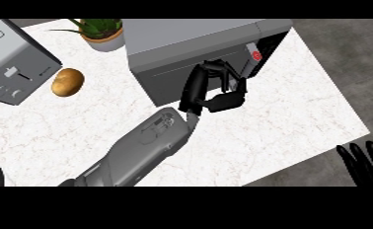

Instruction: Pick up the milk, place it into the microwave and close the microwave

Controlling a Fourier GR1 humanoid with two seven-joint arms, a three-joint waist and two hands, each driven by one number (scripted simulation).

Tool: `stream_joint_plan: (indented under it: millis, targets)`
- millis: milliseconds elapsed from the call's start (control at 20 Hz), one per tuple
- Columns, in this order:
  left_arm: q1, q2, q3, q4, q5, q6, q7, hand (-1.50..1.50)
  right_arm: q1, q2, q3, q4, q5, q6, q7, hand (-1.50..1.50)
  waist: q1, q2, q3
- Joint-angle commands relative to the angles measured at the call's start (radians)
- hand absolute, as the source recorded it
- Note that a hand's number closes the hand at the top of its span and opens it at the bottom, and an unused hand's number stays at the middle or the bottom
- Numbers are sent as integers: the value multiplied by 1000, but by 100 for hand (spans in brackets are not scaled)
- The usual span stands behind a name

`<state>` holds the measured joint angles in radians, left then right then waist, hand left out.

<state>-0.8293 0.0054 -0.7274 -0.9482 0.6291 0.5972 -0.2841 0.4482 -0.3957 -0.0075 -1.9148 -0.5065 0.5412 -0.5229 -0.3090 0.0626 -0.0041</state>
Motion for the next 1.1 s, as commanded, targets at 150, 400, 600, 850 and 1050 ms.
stream_joint_plan:
  millis: [150, 400, 600, 850, 1050]
  targets:
    - [-83, -5, 40, 88, 46, -14, -50, 150, 2, -25, -3, -37, -56, 32, 14, -150, -19, 20, 1]
    - [-106, -5, 35, 93, 67, -1, -63, 150, 14, -39, 2, -62, -77, 41, 31, -150, -31, 17, 2]
    - [-90, -5, 31, 106, 81, 7, -86, 150, 2, -60, -33, -85, -94, 35, 34, -150, -38, 21, 1]
    - [-84, -5, 25, 107, 93, 18, -120, 150, -2, -68, -41, -104, -117, 45, 33, -150, -42, 26, 3]
    - [-89, -5, 27, 117, 109, 26, -126, 150, 34, -75, -30, -110, -151, 61, 47, -150, -53, 25, 4]
